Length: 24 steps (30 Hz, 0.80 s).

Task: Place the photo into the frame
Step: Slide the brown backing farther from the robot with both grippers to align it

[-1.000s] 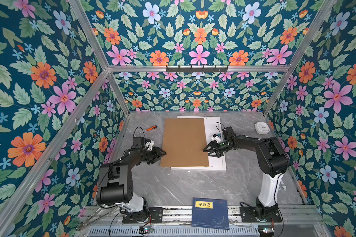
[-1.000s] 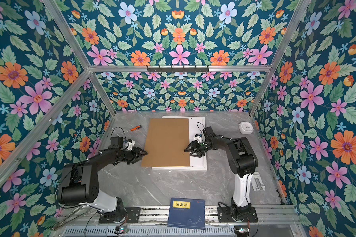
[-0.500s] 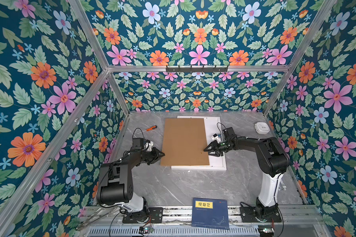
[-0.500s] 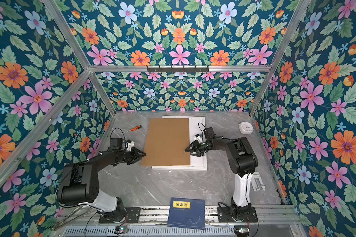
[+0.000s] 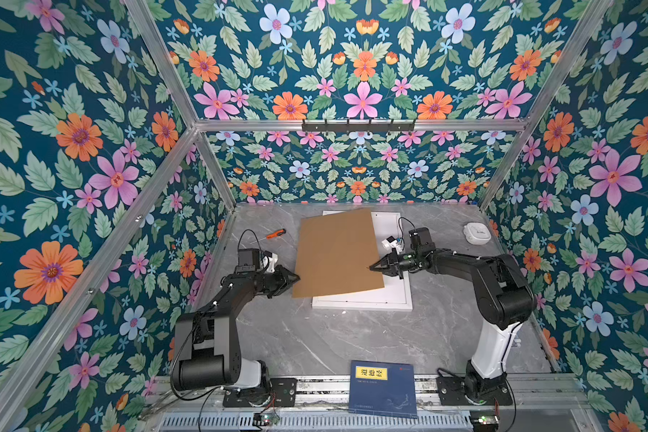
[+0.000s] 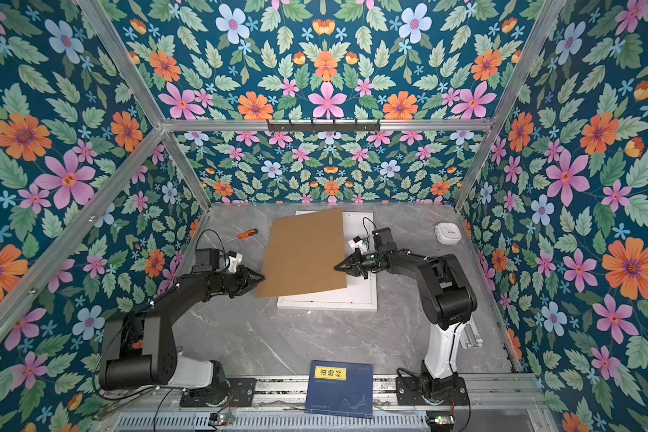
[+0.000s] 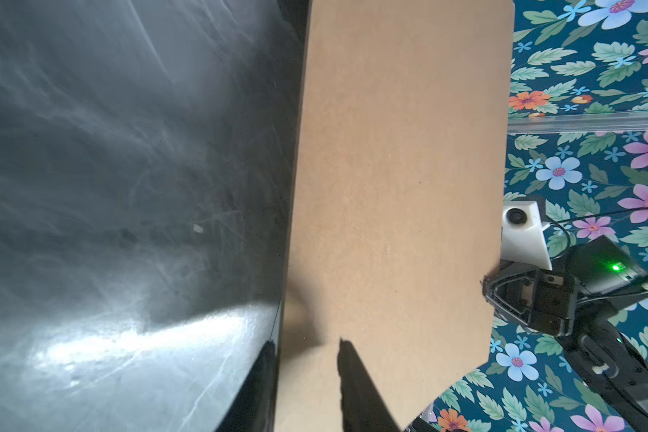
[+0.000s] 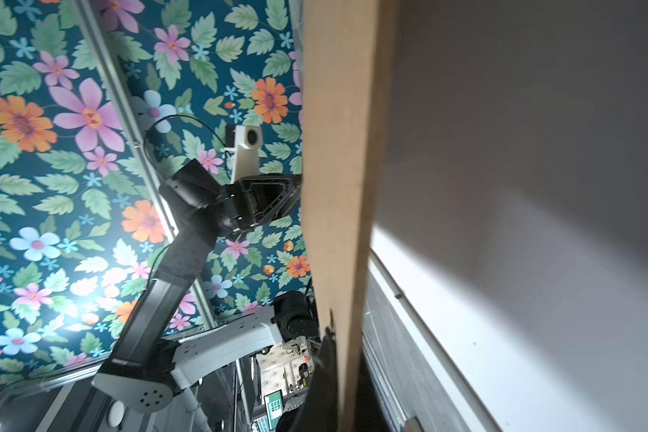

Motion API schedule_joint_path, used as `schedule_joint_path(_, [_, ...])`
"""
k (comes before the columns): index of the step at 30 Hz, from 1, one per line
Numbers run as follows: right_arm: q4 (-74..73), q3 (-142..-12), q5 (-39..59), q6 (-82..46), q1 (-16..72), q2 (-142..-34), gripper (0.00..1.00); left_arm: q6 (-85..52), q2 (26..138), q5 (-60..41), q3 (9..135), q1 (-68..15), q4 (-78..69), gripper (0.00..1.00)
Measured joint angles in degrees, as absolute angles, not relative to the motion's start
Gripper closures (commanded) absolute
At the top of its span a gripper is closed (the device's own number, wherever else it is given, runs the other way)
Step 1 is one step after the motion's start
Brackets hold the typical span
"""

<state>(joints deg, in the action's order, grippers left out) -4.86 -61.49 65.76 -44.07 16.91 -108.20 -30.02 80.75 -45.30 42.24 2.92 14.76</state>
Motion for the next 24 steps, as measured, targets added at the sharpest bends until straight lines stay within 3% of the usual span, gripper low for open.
schedule_joint_path(3, [-6.9, -59.7, 65.9, -46.0, 16.7, -106.3, 1.0, -31.1, 79.1, -46.9, 41.9, 2.9, 14.1, 0.46])
schedule_joint_path(14, [-20.4, -54.3, 67.5, -60.0, 15.6, -99.7, 1.0, -35.8, 74.3, -52.2, 41.3, 2.9, 10.9, 0.37])
schedule_joint_path(24, [-20.8, -54.5, 66.8, -63.3, 14.4, -93.0, 1.0, -37.9, 73.9, -56.4, 43.0, 2.9, 9.2, 0.32])
